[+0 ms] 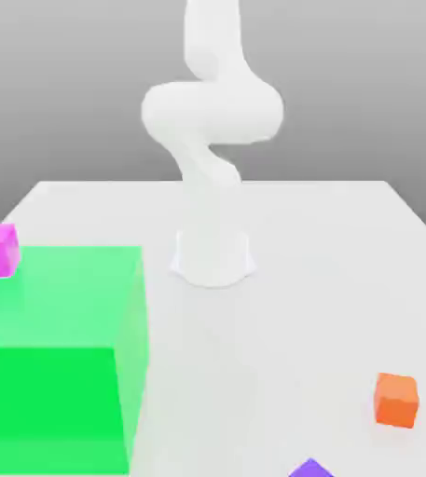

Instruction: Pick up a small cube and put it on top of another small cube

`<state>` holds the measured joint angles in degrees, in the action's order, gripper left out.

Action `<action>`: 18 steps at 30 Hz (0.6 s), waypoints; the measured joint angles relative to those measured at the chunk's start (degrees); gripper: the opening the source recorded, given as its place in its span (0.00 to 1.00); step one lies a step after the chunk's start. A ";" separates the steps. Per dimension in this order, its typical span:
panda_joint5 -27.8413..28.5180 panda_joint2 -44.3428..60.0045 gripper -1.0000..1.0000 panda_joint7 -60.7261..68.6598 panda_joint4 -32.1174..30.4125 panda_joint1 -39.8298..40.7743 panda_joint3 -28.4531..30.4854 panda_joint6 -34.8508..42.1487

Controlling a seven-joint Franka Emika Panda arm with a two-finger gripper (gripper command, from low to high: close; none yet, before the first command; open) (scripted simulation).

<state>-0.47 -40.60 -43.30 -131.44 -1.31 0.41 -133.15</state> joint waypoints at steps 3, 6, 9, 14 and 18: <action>-0.49 6.55 0.50 3.12 0.43 -1.76 0.60 -1.72; -1.03 12.82 0.50 6.15 0.84 -3.32 1.06 -3.36; -1.69 19.06 0.50 9.25 1.26 -4.58 1.24 -4.99; -2.56 29.45 0.50 14.24 1.94 -6.42 1.23 -7.71; -2.86 37.75 0.50 17.97 2.49 -7.73 0.81 -9.90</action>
<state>-3.32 -2.85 -25.33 -128.95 -9.03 1.22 -143.05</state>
